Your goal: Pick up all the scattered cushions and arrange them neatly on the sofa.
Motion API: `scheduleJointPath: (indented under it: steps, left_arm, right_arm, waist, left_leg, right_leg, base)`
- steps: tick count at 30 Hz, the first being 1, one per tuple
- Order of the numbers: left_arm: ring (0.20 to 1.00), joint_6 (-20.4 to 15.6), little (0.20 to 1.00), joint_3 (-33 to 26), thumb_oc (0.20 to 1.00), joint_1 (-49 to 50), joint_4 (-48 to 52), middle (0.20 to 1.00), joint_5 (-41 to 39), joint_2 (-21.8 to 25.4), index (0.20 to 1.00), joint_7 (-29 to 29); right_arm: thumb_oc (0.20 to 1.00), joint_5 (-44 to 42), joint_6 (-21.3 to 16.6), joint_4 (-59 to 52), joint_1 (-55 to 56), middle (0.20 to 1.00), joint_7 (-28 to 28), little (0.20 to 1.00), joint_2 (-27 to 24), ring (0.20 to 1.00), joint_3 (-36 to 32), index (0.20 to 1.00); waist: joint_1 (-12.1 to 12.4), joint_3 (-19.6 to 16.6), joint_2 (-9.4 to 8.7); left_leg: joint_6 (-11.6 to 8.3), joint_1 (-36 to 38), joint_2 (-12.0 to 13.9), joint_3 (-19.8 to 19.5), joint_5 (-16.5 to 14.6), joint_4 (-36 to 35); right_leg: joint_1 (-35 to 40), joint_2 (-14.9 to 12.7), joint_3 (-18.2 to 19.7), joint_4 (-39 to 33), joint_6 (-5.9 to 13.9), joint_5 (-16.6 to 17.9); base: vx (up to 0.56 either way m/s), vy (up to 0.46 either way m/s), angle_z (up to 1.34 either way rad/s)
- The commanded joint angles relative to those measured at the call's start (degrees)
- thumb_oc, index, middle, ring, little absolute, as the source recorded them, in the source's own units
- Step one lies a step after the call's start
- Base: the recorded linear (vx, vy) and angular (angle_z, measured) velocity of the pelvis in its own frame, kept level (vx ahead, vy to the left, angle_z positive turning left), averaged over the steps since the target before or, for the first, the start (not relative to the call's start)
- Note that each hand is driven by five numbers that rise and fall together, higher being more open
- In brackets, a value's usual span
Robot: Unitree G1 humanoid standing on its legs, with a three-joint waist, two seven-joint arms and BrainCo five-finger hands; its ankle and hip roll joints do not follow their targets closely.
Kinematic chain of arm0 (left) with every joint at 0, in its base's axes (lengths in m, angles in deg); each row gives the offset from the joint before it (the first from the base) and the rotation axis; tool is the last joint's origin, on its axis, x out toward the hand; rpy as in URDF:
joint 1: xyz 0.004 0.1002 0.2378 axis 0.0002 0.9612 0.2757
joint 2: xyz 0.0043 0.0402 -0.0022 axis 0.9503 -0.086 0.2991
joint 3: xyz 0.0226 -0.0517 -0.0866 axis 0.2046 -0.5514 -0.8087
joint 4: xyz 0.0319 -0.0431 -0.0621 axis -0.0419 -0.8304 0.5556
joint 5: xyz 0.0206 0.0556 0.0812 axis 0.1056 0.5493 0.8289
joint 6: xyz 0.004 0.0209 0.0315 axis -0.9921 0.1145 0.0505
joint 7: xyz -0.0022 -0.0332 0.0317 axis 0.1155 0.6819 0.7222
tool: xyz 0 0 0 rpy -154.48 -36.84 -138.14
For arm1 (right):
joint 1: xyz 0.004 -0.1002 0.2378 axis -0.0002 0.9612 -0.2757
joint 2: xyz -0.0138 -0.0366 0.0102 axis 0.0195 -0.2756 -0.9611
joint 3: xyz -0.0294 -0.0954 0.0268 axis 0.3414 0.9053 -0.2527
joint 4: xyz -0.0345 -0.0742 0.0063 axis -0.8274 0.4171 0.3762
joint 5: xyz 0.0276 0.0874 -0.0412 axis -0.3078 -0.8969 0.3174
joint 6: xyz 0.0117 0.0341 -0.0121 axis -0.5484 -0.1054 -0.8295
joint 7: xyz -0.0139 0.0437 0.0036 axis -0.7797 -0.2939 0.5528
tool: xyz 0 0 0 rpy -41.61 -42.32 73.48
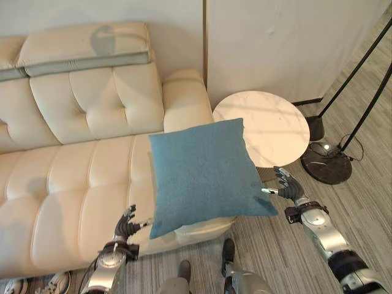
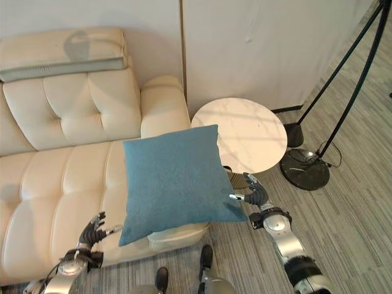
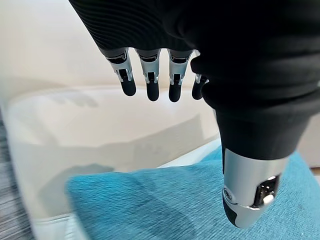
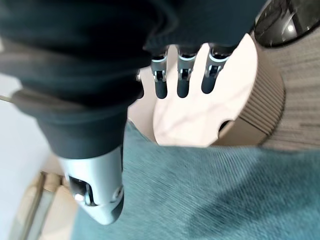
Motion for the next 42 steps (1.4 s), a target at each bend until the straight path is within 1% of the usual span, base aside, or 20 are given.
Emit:
scheduleJointPath:
  steps: [1,5,6,7,8,9,10,11,12,18,24,26,29,30,35,37,38,40,41,42]
  left_arm:
    - [1.0,-2.8,1.0,2.7,1.0,-7.7,-1.9,1.0,-4.1,3.0,1.0,-3.1]
    - [1.0,-3.1,1.0,6.5,1.0,-17.3,-9.0,1.0,-8.3,1.0,1.0,-4.7]
    - [1.0,-3.6,1.0,10.7,1.0,-25.4,-12.8,1.0,-11.1,-1.7,1.0,-5.9]
    - [1.0,-3.6,1.0,10.7,1.0,-25.5,-12.9,1.0,-11.1,-1.7,1.0,-5.9]
    - [1.0,-4.3,1.0,13.0,1.0,-29.3,-13.0,1.0,-13.3,-3.9,1.0,-6.5]
    - [1.0,-4.8,1.0,14.0,1.0,-30.3,-12.2,1.0,-13.8,-4.8,1.0,-6.8]
    - [0.485,-5.5,0.485,15.5,0.485,-30.2,-8.8,0.485,-14.3,-6.1,0.485,-6.7]
    - [0.485,-5.5,0.485,15.5,0.485,-30.2,-8.8,0.485,-14.3,-6.1,0.485,-6.7]
    - [0.2,-6.0,0.2,16.0,0.2,-29.8,-6.7,0.2,-14.1,-6.5,0.2,-6.3]
    - [0.2,-6.1,0.2,15.6,0.2,-21.2,10.4,0.2,-13.5,-5.9,0.2,-4.0]
    - [0.2,-5.8,0.2,11.4,0.2,-11.6,22.2,0.2,-11.9,-4.3,0.2,-2.2]
    - [0.2,-5.6,0.2,8.8,0.2,-7.7,27.8,0.2,-10.5,-3.3,0.2,-2.1]
    - [0.2,-6.8,0.2,6.9,0.2,-7.8,33.2,0.2,-7.9,-1.7,0.2,-3.8]
    - [0.2,-7.3,0.2,7.0,0.2,-9.1,34.8,0.2,-6.7,-0.8,0.2,-4.0]
    - [0.2,-7.7,0.2,7.3,0.2,-8.5,40.2,0.2,-6.2,1.1,0.2,-2.6]
    - [0.2,-7.4,0.2,7.5,0.2,-7.6,41.2,0.2,-6.7,1.6,0.2,-1.9]
    - [0.2,-7.3,0.2,7.3,0.2,-7.1,41.5,0.2,-6.5,1.9,0.2,-1.9]
    - [0.2,-7.3,0.2,7.1,0.2,-6.5,41.7,0.2,-6.2,1.9,0.2,-2.3]
    - [0.2,-7.1,0.2,7.5,0.2,-6.7,42.5,0.2,-6.7,2.1,0.2,-2.0]
    - [0.2,-7.2,0.2,7.5,0.2,-6.6,43.0,0.2,-6.8,2.1,0.2,-2.1]
  right_arm:
    - [1.0,-3.1,-0.8,2.4,-6.0,1.0,-0.6,1.0,1.8,1.0,3.6,1.0]
    - [1.0,-3.8,0.4,10.9,-15.1,1.0,-0.7,1.0,5.4,1.0,9.6,1.0]
    - [1.0,-4.3,0.9,15.1,-22.8,1.0,-1.1,1.0,9.4,1.0,14.3,1.0]
    - [1.0,-4.3,0.9,15.2,-22.9,1.0,-1.1,1.0,9.5,1.0,14.3,1.0]
    - [1.0,-5.3,0.8,15.1,-26.3,1.0,-1.4,1.0,12.6,1.0,17.0,1.0]
    - [0.545,-5.9,0.4,14.6,-27.6,0.545,-1.8,0.545,13.8,0.545,18.1,0.545]
    - [0.347,-6.4,-0.4,12.1,-28.5,0.347,-1.8,0.347,15.1,0.347,20.0,0.347]
    - [0.347,-6.4,-0.4,12.1,-28.4,0.347,-1.8,0.347,15.1,0.347,20.0,0.347]
    - [0.2,-6.4,-0.7,10.1,-28.1,0.2,-1.7,0.2,15.6,0.2,20.7,0.2]
    - [0.2,-3.7,-2.3,-8.4,-18.9,0.2,0.4,0.2,12.3,0.2,20.0,0.2]
    - [0.2,-2.8,-4.6,-24.1,-7.3,0.2,2.8,0.2,7.3,0.2,13.8,0.2]
    - [0.2,-3.8,-5.8,-33.7,-0.5,0.2,4.4,0.2,5.2,0.2,10.2,0.2]
    - [0.2,-5.5,-8.2,-42.3,4.0,0.2,5.2,0.2,5.0,0.2,7.5,0.2]
    - [0.2,-6.0,-8.7,-44.4,4.5,0.2,5.3,0.2,5.3,0.2,7.3,0.2]
    - [0.2,-6.1,-9.8,-47.9,6.1,0.2,6.5,0.2,4.1,0.2,6.7,0.2]
    - [0.2,-4.9,-9.3,-47.6,5.8,0.2,6.4,0.2,3.9,0.2,6.5,0.2]
    - [0.2,-4.1,-9.1,-46.9,5.4,0.2,6.1,0.2,3.9,0.2,6.5,0.2]
    - [0.2,-3.4,-9.0,-46.4,5.2,0.2,5.5,0.2,3.9,0.2,6.4,0.2]
    - [0.2,-3.9,-9.1,-45.8,4.5,0.2,4.6,0.2,4.0,0.2,5.8,0.2]
    - [0.2,-4.1,-9.3,-45.4,3.7,0.2,4.0,0.2,3.8,0.2,5.6,0.2]
  waist:
    - [1.0,2.1,-0.66]
    - [0.9,3.9,0.11]
    - [0.7,5.1,0.55]
    - [0.7,5.2,0.55]
    - [0.5,5.7,0.53]
    - [0.4,5.8,0.47]
    - [0.2,5.7,0.31]
    - [0.2,5.7,0.32]
    - [0.0,5.5,0.2]
    - [-0.8,2.9,-0.6]
    - [-1.8,0.2,-1.23]
    - [-2.7,-1.1,-1.76]
    - [-4.4,0.4,-2.18]
    - [-5.0,1.7,-2.08]
    - [-3.4,-0.1,-0.1]
    - [-2.1,-2.0,-0.19]
    - [-1.2,-2.8,0.07]
    - [-0.5,-3.2,0.08]
    - [1.2,-3.0,0.2]
    - [1.7,-2.9,0.98]
  left_leg:
    - [0.7,-4.9,-3.2,2.0,-2.1,3.4]
    - [0.21,-8.7,-2.9,2.3,0.2,2.5]
    - [-0.21,-9.9,-2.8,2.2,2.1,1.5]
    - [-0.21,-9.8,-2.8,2.2,2.1,1.5]
    - [-0.68,-9.7,-2.6,2.1,3.1,0.3]
    - [-0.91,-9.6,-2.6,2.1,3.6,-0.3]
    - [-1.21,-9.2,-2.6,2.1,4.1,-1.3]
    - [-1.21,-9.1,-2.6,2.1,4.1,-1.3]
    - [-1.29,-8.8,-2.5,2.2,4.2,-1.7]
    - [-0.64,-5.0,-2.6,3.2,3.0,-2.9]
    - [0.41,-1.3,-2.7,4.3,0.8,-2.5]
    - [0.97,0.3,-2.9,5.1,-0.3,-2.0]
    - [1.83,0.0,-3.2,6.4,-0.4,-0.8]
    - [1.93,-2.0,-2.7,6.7,0.5,0.7]
    - [1.82,-5.7,-0.8,5.2,4.3,1.1]
    - [1.6,-6.8,-1.2,3.9,6.0,0.5]
    - [1.2,-8.1,-1.0,3.4,7.3,0.1]
    - [0.72,-9.0,-1.0,3.0,8.3,-0.3]
    - [-2.11,-13.3,-1.4,1.8,12.4,-1.3]
    - [-3.36,-14.7,-1.2,1.6,14.0,-2.5]
  right_leg:
    - [-0.3,-2.9,0.5,6.2,5.2,-9.9]
    - [-4.4,-2.3,0.7,6.4,4.9,-9.0]
    - [-5.7,-1.8,0.9,6.4,4.7,-8.4]
    - [-5.6,-1.8,0.9,6.4,4.7,-8.4]
    - [-5.6,-1.5,1.0,6.1,4.72,-8.1]
    - [-5.5,-1.4,1.1,5.9,4.77,-8.0]
    - [-5.2,-1.3,1.3,5.4,4.85,-7.8]
    - [-5.2,-1.3,1.3,5.3,4.85,-7.8]
    - [-4.9,-1.3,1.4,5.0,4.89,-7.8]
    - [-1.9,-1.4,2.3,4.1,5.09,-7.9]
    - [1.5,-1.6,3.1,3.6,5.59,-8.1]
    - [2.7,-1.6,4.4,3.5,5.92,-7.8]
    - [-0.6,-1.4,7.2,7.6,7.77,-5.9]
    - [-2.7,-0.7,8.9,11.4,8.78,-6.9]
    - [2.3,0.5,9.3,27.3,5.41,-16.3]
    - [6.4,1.0,10.5,31.3,5.13,-17.0]
    - [7.7,1.6,11.5,32.9,5.29,-15.6]
    - [8.7,1.9,12.1,32.8,5.47,-15.2]
    - [13.5,4.7,13.7,23.7,2.92,-22.8]
    - [13.7,5.8,13.7,20.2,1.47,-24.7]
  base:
    - [-0.2,-0.054,0.12]
    - [-0.18,-0.017,0.02]
    - [-0.14,-0.003,-0.01]
    - [-0.13,0.001,-0.01]
    - [-0.03,-0.001,-0.02]
    - [-0.05,0.011,0.0]
    - [0.0,0.0,0.0]
    - [-0.02,0.021,-0.05]
    - [-0.01,0.026,-0.12]
    - [0.02,0.039,-0.1]
    - [0.05,0.057,-0.06]
    - [0.0,0.115,-0.27]
    - [-0.28,0.099,-0.34]
    - [-0.42,0.038,-0.49]
    - [-0.3,-0.02,0.0]
    - [-0.2,-0.119,0.23]
    - [-0.27,-0.153,0.35]
    - [-0.29,-0.141,0.36]
    - [-0.39,-0.167,0.37]
    - [-0.56,-0.212,0.5]
